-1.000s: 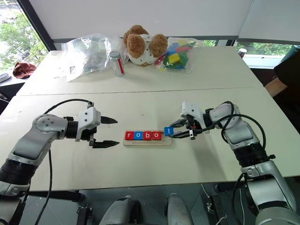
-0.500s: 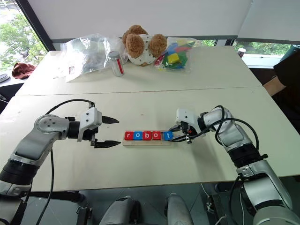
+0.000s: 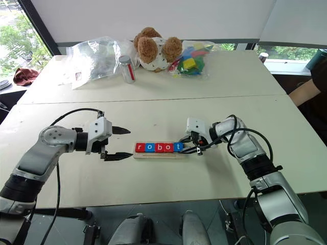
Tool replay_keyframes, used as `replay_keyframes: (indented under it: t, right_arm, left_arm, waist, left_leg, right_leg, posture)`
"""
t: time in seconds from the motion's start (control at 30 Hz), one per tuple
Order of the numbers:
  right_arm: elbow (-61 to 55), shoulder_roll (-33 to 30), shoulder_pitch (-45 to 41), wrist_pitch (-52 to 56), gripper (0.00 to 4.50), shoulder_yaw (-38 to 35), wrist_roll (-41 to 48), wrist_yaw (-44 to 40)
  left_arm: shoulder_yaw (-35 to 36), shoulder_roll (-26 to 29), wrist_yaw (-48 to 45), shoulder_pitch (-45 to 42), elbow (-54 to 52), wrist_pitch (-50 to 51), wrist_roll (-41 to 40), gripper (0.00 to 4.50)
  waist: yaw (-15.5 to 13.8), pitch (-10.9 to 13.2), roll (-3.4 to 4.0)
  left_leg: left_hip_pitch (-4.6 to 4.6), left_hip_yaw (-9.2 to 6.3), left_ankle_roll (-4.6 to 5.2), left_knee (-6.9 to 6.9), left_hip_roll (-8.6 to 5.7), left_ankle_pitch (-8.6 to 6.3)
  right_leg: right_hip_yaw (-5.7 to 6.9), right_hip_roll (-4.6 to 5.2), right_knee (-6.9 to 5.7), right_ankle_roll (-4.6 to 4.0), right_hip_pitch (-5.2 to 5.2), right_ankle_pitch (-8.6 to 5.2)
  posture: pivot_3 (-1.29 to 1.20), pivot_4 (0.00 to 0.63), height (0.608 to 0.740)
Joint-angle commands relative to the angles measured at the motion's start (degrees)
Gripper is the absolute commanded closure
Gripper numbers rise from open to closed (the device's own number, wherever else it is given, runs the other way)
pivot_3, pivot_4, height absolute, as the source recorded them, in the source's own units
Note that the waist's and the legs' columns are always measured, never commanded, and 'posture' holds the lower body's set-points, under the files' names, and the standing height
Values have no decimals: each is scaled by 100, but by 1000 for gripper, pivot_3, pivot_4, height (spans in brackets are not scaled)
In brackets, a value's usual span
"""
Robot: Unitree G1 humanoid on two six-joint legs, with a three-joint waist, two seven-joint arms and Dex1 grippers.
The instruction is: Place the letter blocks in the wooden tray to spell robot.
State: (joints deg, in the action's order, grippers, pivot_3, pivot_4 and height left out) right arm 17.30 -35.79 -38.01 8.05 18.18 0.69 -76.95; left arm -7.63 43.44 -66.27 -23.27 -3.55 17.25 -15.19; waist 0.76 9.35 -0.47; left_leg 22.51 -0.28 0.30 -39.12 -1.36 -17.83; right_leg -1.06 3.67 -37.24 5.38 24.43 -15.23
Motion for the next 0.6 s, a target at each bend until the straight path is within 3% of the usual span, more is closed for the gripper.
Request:
replay_keyframes:
  t: [0.03, 0.23, 0.43, 0.47, 0.6]
  right_arm:
    - [-166, 35, -113, 143, 3390, 32, 1, -15]
    - [-231, 33, -85, 301, 3390, 29, 24, -21]
    - [-340, 86, -105, 312, 380, -118, 82, 186]
    - [-368, 81, -114, 318, 42, -156, 113, 200]
    - [-541, 25, -115, 449, 42, -277, 216, 253]
  left_arm:
    - [63, -7, 23, -28, -136, -29, -8, 0]
    - [34, -48, 51, -50, -78, -66, 29, 0]
    - [34, -96, 43, -76, -4, -111, 79, 0]
    - [36, -100, 40, -80, 9, -115, 86, 0]
    - [23, -107, 15, -96, 31, -126, 104, 0]
  waist:
    - [0, 0, 0]
    - [0, 0, 0]
    - [-1, 0, 0]
    - [0, 0, 0]
    - [-5, 0, 0]
  left_leg:
    - [0, 0, 0, 0, 0, 0]
    - [0, 0, 0, 0, 0, 0]
    - [0, 0, 0, 0, 0, 0]
    - [0, 0, 0, 0, 0, 0]
    - [0, 0, 0, 0, 0, 0]
  right_leg:
    - [0, 0, 0, 0, 0, 0]
    - [0, 0, 0, 0, 0, 0]
    - [0, -1, -1, 0, 0, 0]
    - [0, -1, 0, 0, 0, 0]
    - [0, 0, -1, 0, 0, 0]
  posture:
    - [0, 150, 740]
    - [0, 150, 740]
    - [0, 150, 740]
    - [0, 150, 740]
    - [0, 150, 740]
